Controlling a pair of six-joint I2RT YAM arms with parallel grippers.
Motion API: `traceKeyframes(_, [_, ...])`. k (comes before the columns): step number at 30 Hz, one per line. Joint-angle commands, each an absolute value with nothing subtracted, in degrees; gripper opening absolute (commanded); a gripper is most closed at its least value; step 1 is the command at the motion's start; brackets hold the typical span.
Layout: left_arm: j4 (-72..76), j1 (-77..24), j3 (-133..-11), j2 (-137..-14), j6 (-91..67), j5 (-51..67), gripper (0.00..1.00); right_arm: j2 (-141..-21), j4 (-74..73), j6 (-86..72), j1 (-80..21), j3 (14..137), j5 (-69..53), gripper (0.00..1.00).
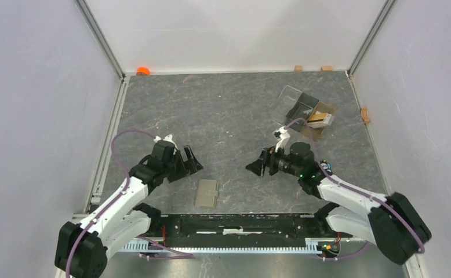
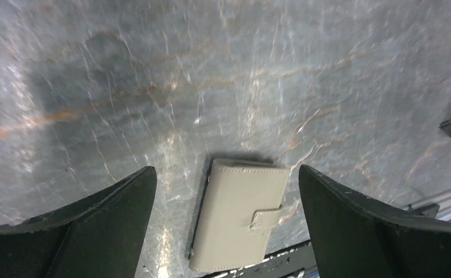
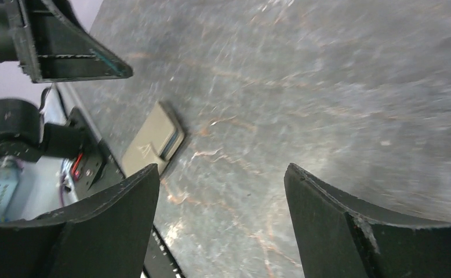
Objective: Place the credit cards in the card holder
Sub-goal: Turn over the card holder at the center of the board.
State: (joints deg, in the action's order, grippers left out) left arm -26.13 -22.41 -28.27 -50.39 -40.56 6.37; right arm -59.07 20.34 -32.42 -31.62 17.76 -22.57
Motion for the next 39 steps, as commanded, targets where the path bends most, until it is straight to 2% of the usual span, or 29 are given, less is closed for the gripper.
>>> traceKeyframes(1, [-21.76, -26.35, -24.61, -49.99, -47.27, 5.74, 0.93, -66.79, 32.08, -39.39, -37.43, 18.64, -24.47, 0.81])
traceKeyframes(5, [-21.18, -29.35, -22.06, -49.97, -49.38, 5.8, 0.79, -74.7, 38.56, -43.72, -40.68, 19.93, -26.04, 0.74])
traceKeyframes(8, [-21.18, -30.72, -20.47, -50.55, -50.94, 5.88, 0.65, -80.09, 41.54, -45.98, -42.52, 21.26, -27.02, 0.71])
traceKeyframes(10, [-21.27, -31.54, -19.79, -51.14, -51.15, 5.98, 0.59, -83.0, 44.07, -47.86, -44.01, 21.71, -27.16, 0.7])
traceKeyframes(22, [-18.42, -32.91, -16.17, -54.07, -51.6, 7.08, 0.43, -98.64, 59.45, -58.58, -50.91, 23.13, -27.13, 0.61])
traceKeyframes(27, [-14.8, -32.96, -14.07, -55.22, -52.73, 8.32, 0.36, -102.52, 58.45, -58.58, -52.13, 24.73, -24.44, 0.6])
traceKeyframes(39, [-10.21, -32.92, -12.45, -56.85, -53.12, 9.46, 0.3, -108.94, 58.48, -56.84, -52.73, 29.76, -21.89, 0.59])
